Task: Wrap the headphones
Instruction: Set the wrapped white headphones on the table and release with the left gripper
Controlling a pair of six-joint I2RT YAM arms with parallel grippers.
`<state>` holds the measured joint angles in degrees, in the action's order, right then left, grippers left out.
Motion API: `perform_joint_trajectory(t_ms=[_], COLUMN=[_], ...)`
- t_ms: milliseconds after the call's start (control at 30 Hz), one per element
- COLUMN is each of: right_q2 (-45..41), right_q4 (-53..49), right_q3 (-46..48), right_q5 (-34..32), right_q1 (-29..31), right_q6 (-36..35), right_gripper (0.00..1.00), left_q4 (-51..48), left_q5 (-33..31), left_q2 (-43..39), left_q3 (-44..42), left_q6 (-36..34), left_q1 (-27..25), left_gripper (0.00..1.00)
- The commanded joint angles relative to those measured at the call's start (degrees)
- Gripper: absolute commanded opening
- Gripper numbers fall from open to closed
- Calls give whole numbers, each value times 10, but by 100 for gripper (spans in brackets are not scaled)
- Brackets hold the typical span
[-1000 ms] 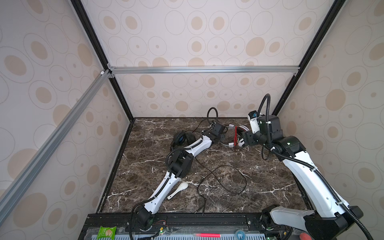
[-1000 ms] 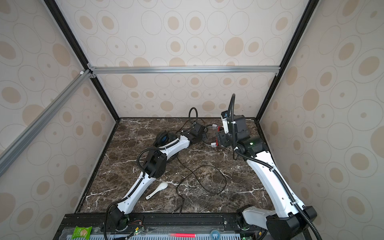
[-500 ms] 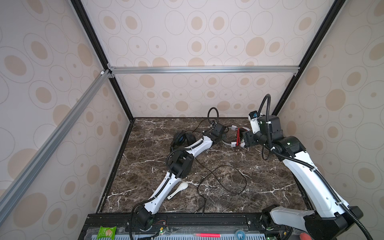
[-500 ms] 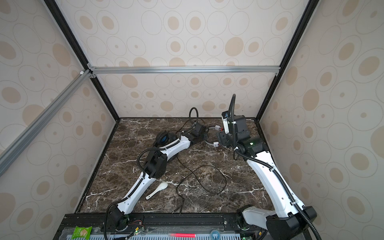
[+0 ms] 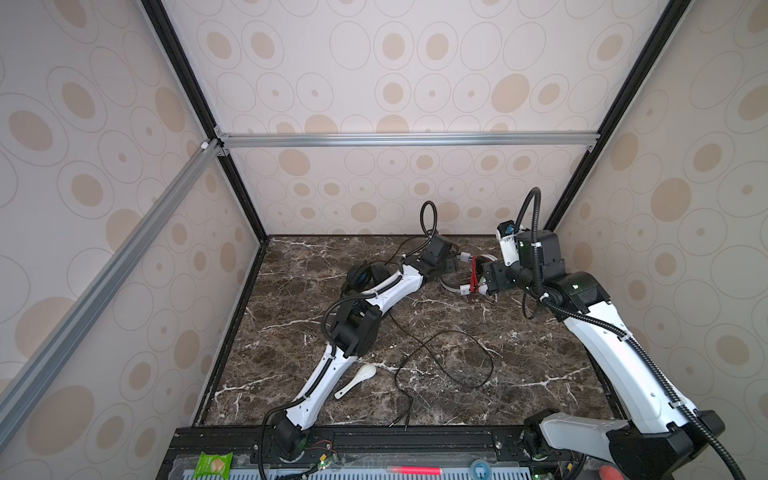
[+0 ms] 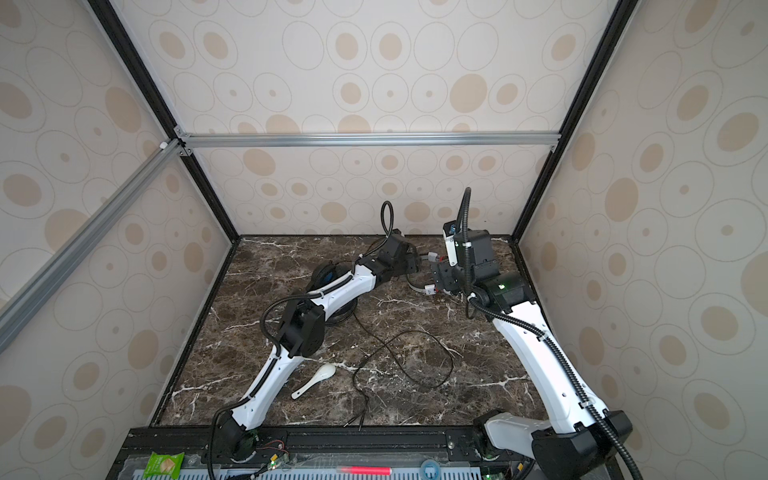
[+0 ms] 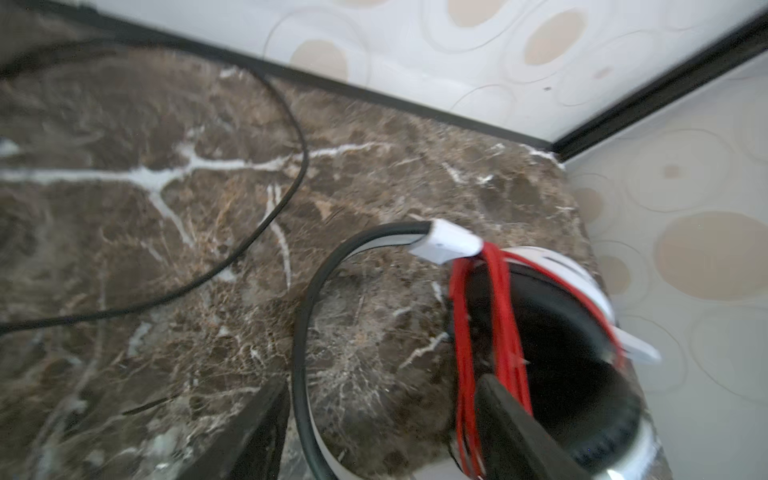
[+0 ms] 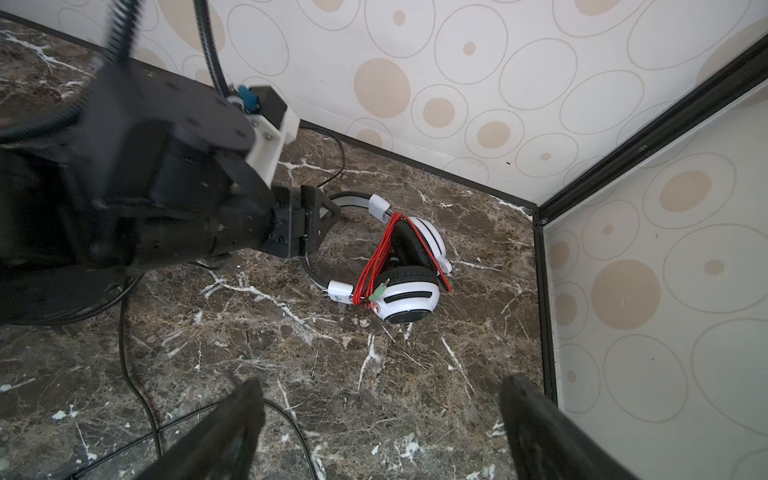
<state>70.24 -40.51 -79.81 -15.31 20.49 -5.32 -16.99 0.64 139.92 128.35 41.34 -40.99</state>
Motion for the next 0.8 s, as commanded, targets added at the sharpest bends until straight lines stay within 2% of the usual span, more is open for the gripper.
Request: perform_joint_trajectory(t_ms=[0,167,267,367,500,600,667,767], right_q2=[3,5,7,7,16,26,33,42], right_q4=[14,19,19,20,21,20,19,15], right_q3=[10,16,21,37,49,43,37,31], right_q5=[-10,5,24,61,88,94,99,108], right_q1=[-5,-5,-4,1,22,33,37,39], right_q6=[3,7,19,35,51,51,48,47], right_gripper=[100,100,100,100,100,100,100,100], left_q4=[10,-99,-185,-230,-214,-184,-160,-100], left_q5=[32,60,38,21,27,28,13,-3], left_q2=[-140,-265,-337,-418,-526,-590,-620,-644], left_q3=[-80,-224,-297,-388,-522,-601,-647,-720], left_q6=[-90,-140,-182,-197,-122,-35,22,107], left_q1=[6,27,38,58,121,156,160,163], left_gripper=[71,71,70,69,69,84,96,98])
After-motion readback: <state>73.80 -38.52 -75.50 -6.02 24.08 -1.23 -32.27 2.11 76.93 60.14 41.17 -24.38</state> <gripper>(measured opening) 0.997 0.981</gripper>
